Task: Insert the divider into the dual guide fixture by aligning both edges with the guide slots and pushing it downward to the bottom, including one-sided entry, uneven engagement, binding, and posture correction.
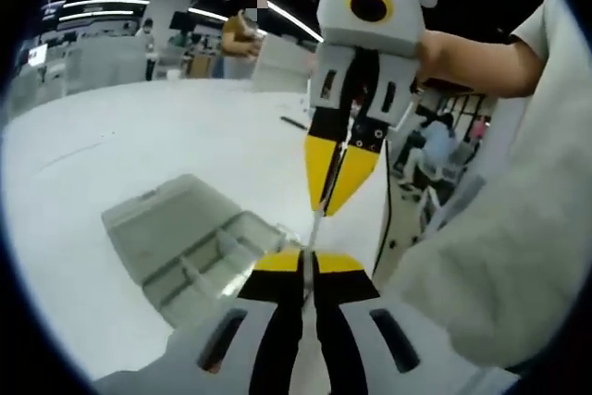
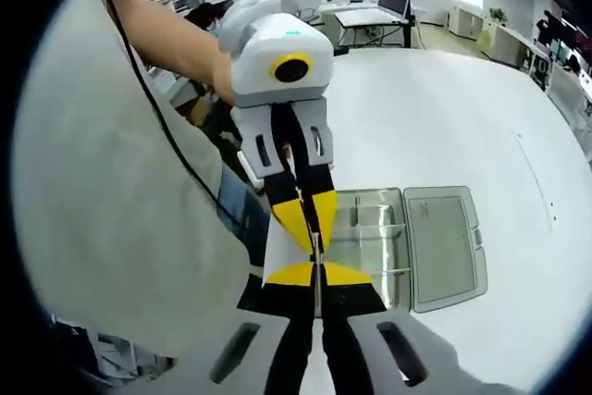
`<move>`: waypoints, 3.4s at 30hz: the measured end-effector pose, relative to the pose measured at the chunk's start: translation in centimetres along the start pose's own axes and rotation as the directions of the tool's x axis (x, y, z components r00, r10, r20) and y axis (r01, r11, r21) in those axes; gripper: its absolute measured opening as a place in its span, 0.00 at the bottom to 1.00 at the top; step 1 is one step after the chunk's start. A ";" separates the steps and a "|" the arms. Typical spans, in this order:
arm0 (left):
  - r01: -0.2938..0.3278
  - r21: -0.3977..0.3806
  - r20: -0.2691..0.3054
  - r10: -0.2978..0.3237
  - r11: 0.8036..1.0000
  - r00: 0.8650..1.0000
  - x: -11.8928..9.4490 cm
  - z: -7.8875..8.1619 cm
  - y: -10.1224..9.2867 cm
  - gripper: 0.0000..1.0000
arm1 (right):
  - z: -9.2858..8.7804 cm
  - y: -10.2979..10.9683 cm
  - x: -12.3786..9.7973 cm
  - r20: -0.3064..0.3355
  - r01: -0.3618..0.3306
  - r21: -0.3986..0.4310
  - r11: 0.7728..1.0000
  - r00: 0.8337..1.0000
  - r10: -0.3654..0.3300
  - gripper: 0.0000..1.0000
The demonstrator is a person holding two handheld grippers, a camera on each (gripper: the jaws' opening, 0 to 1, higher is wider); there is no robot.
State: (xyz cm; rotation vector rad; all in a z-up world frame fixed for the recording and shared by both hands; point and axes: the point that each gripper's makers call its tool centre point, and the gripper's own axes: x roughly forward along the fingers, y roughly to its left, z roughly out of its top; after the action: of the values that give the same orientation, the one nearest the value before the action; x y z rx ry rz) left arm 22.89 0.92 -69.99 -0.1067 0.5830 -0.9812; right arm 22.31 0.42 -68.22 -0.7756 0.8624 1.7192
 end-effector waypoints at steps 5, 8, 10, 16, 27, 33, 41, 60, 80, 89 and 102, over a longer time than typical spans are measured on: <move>-0.020 -0.015 -0.002 0.020 1.000 1.000 0.0 -0.1 0.2 0.03 | 0.3 0.0 0.1 -0.014 0.010 0.023 1.000 1.000 -0.010 0.00; -0.035 -0.017 -0.014 0.034 0.999 0.999 0.0 -0.1 0.3 0.04 | 0.4 0.0 0.2 -0.031 0.019 0.044 0.999 0.999 -0.017 0.00; -0.042 -0.004 -0.024 0.042 0.999 0.999 0.0 -0.1 0.2 0.04 | 0.5 0.1 0.2 -0.050 0.024 0.041 0.999 0.999 -0.022 0.00; -0.065 0.010 -0.025 0.065 0.998 0.998 -0.1 -0.1 0.5 0.08 | 0.5 -0.2 0.2 -0.106 0.050 0.029 0.998 0.993 -0.046 0.00; -0.123 0.028 -0.029 0.124 0.992 0.992 -0.8 -0.4 1.1 0.28 | 0.5 -0.5 0.4 -0.148 0.063 0.012 0.998 0.987 -0.061 0.00; -0.146 0.028 -0.030 0.147 0.989 0.989 -1.4 -0.4 1.1 0.38 | 0.5 -1.0 0.6 -0.177 0.075 0.009 0.997 0.982 -0.072 0.00; -0.201 0.028 -0.016 0.202 0.979 0.979 -2.4 -0.7 1.7 0.50 | 0.3 -1.9 1.2 -0.210 0.089 0.005 0.996 0.974 -0.086 0.00; -0.263 0.042 -0.027 0.264 0.964 0.964 -3.1 -1.6 2.4 0.66 | 0.2 -2.9 2.1 -0.249 0.102 0.016 0.995 0.964 -0.095 0.00; -0.293 0.010 -0.028 0.294 0.956 0.956 -3.4 -2.3 3.5 0.70 | 0.4 -3.4 3.3 -0.274 0.101 0.001 0.995 0.957 -0.097 0.00; -0.296 -0.007 -0.031 0.296 0.955 0.955 -3.5 -2.5 3.7 0.68 | 0.3 -4.0 3.7 -0.280 0.105 -0.006 0.994 0.955 -0.102 0.00; -0.302 -0.017 -0.040 0.301 0.953 0.953 -3.8 -2.8 4.1 0.68 | -0.1 -4.3 4.5 -0.289 0.100 -0.004 0.995 0.953 -0.097 0.00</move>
State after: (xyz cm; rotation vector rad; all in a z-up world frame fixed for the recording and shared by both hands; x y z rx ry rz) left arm 22.91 6.78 -72.13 -0.0186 0.6238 -0.6805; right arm 25.21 3.50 -72.79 -1.0635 1.0105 1.5343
